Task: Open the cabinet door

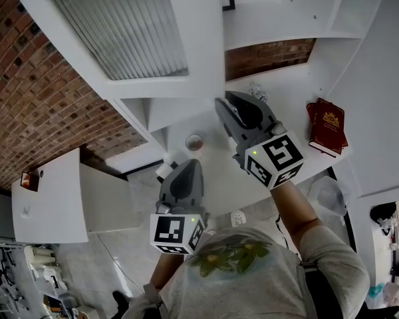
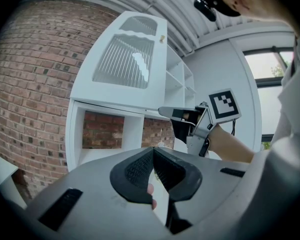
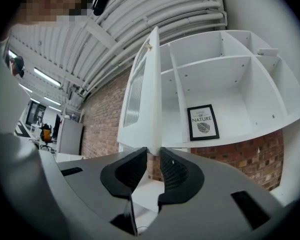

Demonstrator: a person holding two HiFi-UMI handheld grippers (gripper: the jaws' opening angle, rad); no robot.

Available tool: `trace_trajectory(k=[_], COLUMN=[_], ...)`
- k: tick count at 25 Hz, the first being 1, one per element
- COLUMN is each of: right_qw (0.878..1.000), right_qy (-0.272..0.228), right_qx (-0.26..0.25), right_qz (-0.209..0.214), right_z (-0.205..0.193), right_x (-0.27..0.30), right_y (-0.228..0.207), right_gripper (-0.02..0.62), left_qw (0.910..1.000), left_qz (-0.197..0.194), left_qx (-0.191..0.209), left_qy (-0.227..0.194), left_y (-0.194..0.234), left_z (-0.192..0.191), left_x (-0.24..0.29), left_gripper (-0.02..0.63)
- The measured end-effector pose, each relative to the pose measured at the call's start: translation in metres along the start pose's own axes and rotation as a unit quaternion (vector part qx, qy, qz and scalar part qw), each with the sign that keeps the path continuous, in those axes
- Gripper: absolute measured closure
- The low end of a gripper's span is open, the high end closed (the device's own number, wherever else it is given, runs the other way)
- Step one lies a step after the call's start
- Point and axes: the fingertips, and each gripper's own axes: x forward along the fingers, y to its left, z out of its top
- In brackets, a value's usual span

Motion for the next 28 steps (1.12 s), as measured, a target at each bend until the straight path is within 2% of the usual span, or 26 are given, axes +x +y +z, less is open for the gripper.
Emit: trace_trajectory(k=[13,28], right_qw=[0.999,0.999], right_qy=[0.008,0.01], right_qx=[-0.037,-0.036], right_qz=[-0.009,-0.007], right_z=[0.003,0.006], right_x=[-0.015,-0.028], right_y=[0.02,0.041], right_gripper=[0.514,0.518], left_qw=[1.0,0.9997], left_qz=[-0.007,-0.011], left_qx=[-0.007,-0.02], left_qy=[0.003,0.012], left_y=[-0.007,-0.004], left_z=[-0.004,-0.012], left_x=[-0.008,-0.015], left_gripper=[0.595,0.595])
